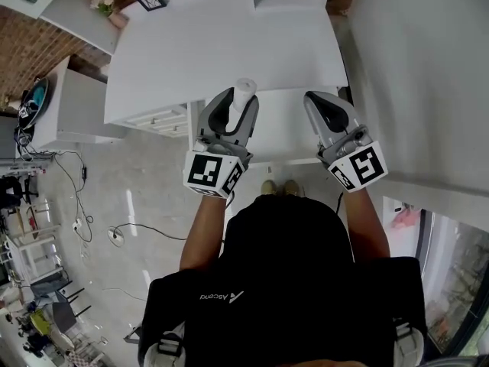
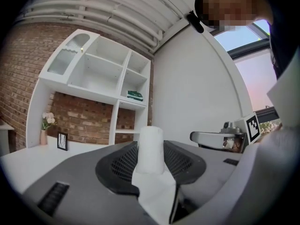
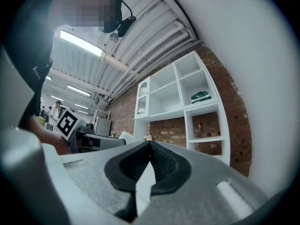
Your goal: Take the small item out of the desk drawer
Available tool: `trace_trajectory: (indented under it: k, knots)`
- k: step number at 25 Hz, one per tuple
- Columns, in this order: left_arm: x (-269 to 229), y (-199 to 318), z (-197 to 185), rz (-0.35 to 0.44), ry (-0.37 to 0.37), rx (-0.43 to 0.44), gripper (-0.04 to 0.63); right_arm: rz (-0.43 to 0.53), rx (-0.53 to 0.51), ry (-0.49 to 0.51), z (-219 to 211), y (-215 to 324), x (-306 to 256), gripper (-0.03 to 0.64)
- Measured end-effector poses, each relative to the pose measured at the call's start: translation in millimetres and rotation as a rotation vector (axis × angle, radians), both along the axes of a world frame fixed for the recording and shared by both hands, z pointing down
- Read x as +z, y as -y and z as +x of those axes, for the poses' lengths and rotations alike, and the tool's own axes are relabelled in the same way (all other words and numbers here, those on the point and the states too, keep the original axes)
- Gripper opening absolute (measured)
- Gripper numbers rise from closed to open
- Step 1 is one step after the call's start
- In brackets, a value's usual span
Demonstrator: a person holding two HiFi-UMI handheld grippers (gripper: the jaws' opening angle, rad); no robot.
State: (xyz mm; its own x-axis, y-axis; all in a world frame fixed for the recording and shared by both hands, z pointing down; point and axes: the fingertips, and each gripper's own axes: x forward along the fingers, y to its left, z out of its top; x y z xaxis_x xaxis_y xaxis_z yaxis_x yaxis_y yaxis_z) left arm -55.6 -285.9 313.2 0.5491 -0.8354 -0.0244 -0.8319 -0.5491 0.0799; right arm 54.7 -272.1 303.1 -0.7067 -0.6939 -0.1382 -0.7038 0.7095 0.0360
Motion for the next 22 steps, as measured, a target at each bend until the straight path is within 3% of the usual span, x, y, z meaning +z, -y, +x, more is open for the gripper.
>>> trace_trajectory:
  k: [11,22]
  knots:
    - [-23,-13,-6,0.062,-0.017,-0.011,0.169,0.047,0.026,-0.005,1,-12,-15,-0.002]
    - [-29,-21,-5,0.051,-0.021,-0.002,0.169,0.041,0.038,-0.009,2,-18,-15,-0.002]
